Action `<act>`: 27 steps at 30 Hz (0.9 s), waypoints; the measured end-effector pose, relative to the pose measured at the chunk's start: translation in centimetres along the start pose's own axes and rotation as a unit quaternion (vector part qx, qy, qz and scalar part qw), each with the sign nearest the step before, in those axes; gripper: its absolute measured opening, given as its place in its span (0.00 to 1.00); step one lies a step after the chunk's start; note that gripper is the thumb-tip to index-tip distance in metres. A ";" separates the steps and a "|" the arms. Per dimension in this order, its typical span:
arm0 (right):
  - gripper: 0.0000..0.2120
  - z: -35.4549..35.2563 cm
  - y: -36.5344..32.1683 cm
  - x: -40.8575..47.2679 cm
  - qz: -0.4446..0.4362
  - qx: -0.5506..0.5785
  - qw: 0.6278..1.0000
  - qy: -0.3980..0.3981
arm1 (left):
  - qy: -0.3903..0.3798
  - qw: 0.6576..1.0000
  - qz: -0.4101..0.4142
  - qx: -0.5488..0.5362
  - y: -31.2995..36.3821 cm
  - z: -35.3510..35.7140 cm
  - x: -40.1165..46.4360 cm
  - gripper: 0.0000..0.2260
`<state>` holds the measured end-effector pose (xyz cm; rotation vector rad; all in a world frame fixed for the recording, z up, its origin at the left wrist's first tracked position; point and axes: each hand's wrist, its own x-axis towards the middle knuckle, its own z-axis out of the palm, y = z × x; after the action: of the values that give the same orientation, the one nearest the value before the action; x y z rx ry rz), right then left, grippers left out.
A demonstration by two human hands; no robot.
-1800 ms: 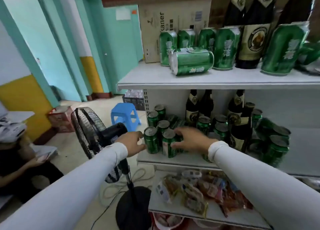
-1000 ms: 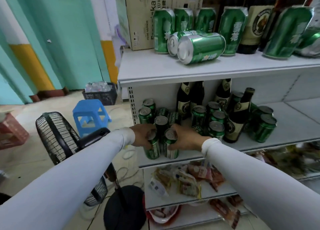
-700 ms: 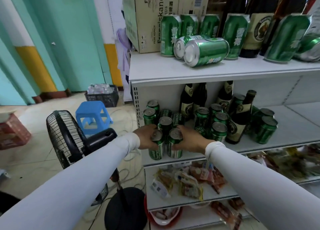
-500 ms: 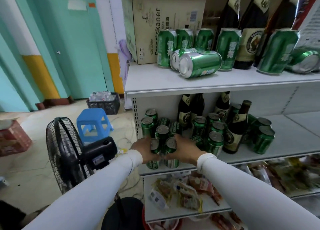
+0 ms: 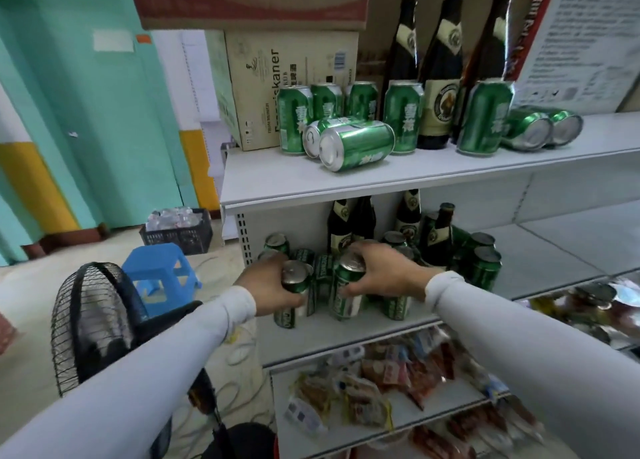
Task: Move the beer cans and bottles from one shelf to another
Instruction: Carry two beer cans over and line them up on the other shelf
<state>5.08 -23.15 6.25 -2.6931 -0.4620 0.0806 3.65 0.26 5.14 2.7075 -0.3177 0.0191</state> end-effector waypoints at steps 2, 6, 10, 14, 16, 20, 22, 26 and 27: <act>0.41 -3.4 1.0 -1.7 0.018 -0.002 0.999 0.031 | 0.004 0.999 0.050 -0.007 2.7 -1.4 1.0 0.23; 0.32 -8.8 4.2 -6.6 0.074 -0.022 0.995 0.062 | -0.026 0.992 0.117 -0.032 9.1 -1.0 3.2 0.27; 0.26 -13.3 9.3 -12.8 0.143 -0.018 0.983 0.118 | -0.059 0.979 0.187 -0.056 17.9 2.0 4.7 0.25; 0.25 -17.7 16.0 -19.8 0.203 -0.014 0.964 0.171 | -0.081 0.959 0.260 -0.078 28.6 5.7 5.8 0.19; 0.25 -19.7 19.6 -23.4 0.225 -0.021 0.956 0.187 | -0.099 0.949 0.287 -0.085 34.2 8.0 6.4 0.20; 0.30 -23.2 27.1 -30.9 0.278 -0.059 0.937 0.204 | -0.134 0.925 0.338 -0.110 44.9 13.1 7.3 0.25; 0.33 -24.5 30.8 -34.4 0.309 -0.066 0.927 0.204 | -0.151 0.914 0.357 -0.116 49.6 15.7 7.6 0.26; 0.36 -26.1 38.4 -39.7 0.361 -0.054 0.910 0.198 | -0.173 0.899 0.387 -0.110 57.8 20.2 8.2 0.29; 0.36 -26.4 40.3 -40.6 0.372 -0.047 0.906 0.197 | -0.177 0.896 0.395 -0.102 59.6 21.2 8.7 0.30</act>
<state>-17.57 -81.43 13.80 -2.7162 0.7080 -0.2767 -1.94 -63.21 10.05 2.1822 -1.4162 -0.2596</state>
